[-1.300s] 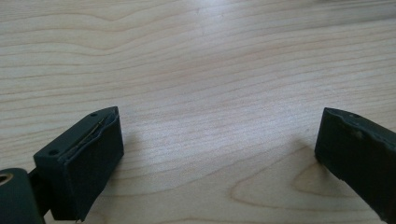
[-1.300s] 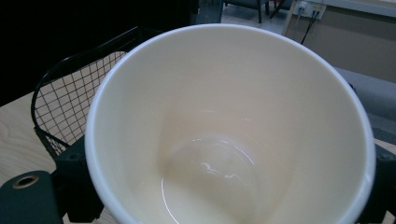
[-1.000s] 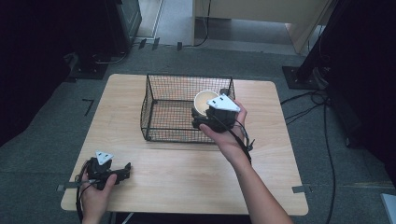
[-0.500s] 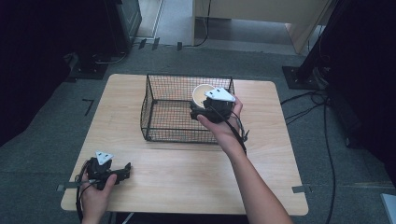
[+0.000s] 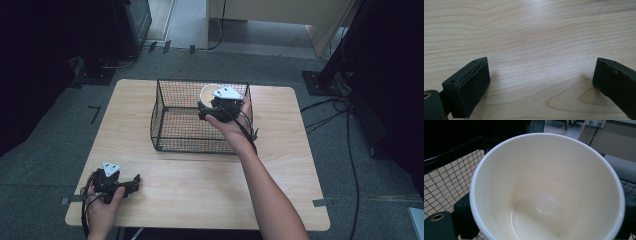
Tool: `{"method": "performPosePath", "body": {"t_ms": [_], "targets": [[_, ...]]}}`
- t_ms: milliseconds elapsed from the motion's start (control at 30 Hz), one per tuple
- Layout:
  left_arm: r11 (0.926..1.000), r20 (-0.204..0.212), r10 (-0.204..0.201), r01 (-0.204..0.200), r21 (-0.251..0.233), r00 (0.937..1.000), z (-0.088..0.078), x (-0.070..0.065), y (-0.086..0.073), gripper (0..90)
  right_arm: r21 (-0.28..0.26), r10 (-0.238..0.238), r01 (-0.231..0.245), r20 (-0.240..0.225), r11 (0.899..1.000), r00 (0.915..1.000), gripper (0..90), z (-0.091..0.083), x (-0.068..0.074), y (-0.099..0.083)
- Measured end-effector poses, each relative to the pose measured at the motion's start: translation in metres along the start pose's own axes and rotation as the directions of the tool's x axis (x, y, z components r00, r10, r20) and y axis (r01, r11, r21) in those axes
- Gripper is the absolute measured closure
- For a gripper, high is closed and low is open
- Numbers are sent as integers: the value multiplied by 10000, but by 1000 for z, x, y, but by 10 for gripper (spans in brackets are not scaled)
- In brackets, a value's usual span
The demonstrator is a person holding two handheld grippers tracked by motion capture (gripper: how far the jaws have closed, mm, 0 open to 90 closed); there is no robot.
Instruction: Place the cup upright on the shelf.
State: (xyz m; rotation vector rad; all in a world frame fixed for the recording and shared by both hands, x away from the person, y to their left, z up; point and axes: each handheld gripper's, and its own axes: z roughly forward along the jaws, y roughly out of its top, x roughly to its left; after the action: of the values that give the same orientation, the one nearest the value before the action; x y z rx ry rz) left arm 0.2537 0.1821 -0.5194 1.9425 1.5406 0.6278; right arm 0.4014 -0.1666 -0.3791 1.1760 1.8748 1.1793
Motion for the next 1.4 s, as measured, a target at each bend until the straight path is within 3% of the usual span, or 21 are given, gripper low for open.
{"method": "performPosePath", "body": {"t_ms": [367, 467, 700, 800, 867, 900, 1033, 1167, 1200, 1333, 1400], "targets": [[10000, 48, 41, -41, 28, 10000, 0, 0, 0, 15, 338, 22, -18, -127, 9994, 9999, 94, 26, -11, -7], [10000, 46, 49, -49, 23, 10000, 0, 0, 0, 15, 735, -339, 357, -259, 9967, 9991, 94, 37, -12, -13], [10000, 48, 55, -56, 30, 10000, 0, 0, 0, 15, 1186, -614, 682, -597, 9906, 9963, 94, 52, -13, -20], [10000, 45, 70, -70, 40, 10000, 0, 0, 0, 15, 1469, -1141, 1251, -811, 9812, 9902, 94, 61, -13, -24], [10000, 51, 80, -81, 37, 10000, 0, 0, 0, 15, 1502, -1161, 1275, -822, 9804, 9898, 94, 63, -14, -25], [9999, 57, 93, -94, 36, 9999, 0, 0, 0, 15, 1589, -1112, 1272, -1060, 9791, 9881, 94, 67, -15, -26], [9999, 68, 106, -106, 36, 9999, 0, 0, 0, 15, 1770, -1463, 1698, -1382, 9695, 9795, 94, 73, -13, -28], [9999, 71, 107, -108, 39, 9999, 0, 0, 0, 15, 1889, -1362, 1648, -1558, 9681, 9784, 94, 77, -13, -30], [9999, 76, 107, -107, 41, 9999, 0, 0, 0, 15, 1975, -1454, 1789, -1731, 9638, 9741, 93, 79, -13, -32], [9999, 80, 121, -121, 46, 9999, 0, 0, 0, 15, 2367, -1709, 2075, -1661, 9492, 9712, 94, 84, -12, -36], [9999, 81, 116, -116, 41, 9999, 0, 0, 0, 15, 2445, -1684, 2054, -1638, 9476, 9720, 94, 85, -13, -37]]}}
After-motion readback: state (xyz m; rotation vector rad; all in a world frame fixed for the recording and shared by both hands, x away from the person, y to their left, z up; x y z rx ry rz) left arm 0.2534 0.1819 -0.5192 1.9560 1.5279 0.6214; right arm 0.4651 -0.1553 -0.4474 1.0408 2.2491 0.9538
